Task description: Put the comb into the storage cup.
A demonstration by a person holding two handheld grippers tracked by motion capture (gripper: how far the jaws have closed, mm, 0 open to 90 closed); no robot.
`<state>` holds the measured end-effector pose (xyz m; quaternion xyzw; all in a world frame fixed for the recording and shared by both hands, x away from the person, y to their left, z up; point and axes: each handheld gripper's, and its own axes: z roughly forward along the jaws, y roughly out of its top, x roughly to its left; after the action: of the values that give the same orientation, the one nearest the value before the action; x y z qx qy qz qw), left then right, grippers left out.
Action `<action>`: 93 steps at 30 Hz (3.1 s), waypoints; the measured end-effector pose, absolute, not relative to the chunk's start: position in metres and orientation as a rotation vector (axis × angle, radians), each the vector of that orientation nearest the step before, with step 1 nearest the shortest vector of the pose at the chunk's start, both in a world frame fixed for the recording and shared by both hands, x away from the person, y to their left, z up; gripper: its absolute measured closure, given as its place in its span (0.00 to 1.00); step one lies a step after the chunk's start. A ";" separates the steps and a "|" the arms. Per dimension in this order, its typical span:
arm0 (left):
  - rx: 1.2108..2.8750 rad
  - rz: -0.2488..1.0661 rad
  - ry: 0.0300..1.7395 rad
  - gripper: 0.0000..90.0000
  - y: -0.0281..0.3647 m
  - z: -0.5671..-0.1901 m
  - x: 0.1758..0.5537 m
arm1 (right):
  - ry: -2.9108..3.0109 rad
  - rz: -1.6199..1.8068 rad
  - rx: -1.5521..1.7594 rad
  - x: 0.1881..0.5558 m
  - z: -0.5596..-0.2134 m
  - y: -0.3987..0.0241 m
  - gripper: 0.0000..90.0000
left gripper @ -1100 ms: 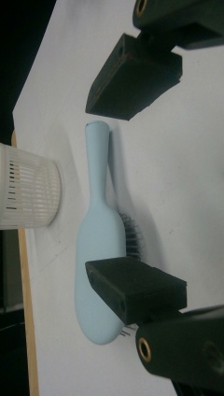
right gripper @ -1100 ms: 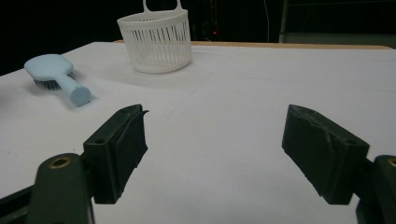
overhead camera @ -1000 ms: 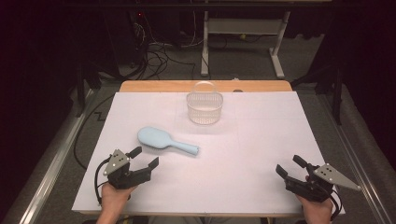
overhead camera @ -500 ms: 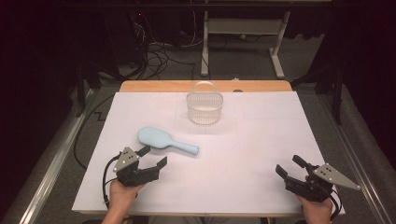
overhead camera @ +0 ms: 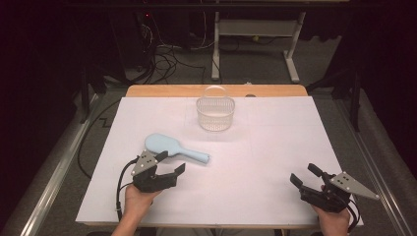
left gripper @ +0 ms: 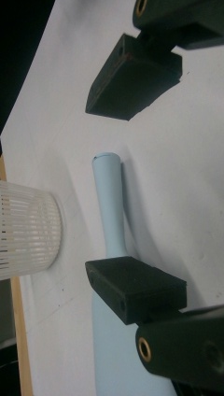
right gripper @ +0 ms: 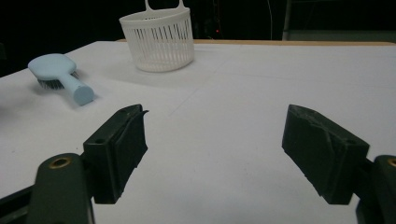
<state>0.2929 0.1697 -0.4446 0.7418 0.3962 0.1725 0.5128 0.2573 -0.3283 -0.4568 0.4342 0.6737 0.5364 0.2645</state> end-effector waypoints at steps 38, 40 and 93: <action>1.838 0.386 0.917 0.23 0.121 -0.436 0.331 | 1.826 1.459 1.166 0.257 -0.457 -0.328 0.25; 1.839 0.380 0.926 0.24 0.120 -0.435 0.333 | 1.828 1.459 1.169 0.257 -0.457 -0.328 0.25; 2.326 0.086 1.241 0.69 0.079 -0.414 0.430 | 1.828 1.437 1.178 0.258 -0.457 -0.328 0.25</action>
<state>0.4297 0.0792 -0.4144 0.8539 0.4556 0.0316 0.2494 0.2575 -0.3285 -0.4567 0.4359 0.6763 0.5316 0.2645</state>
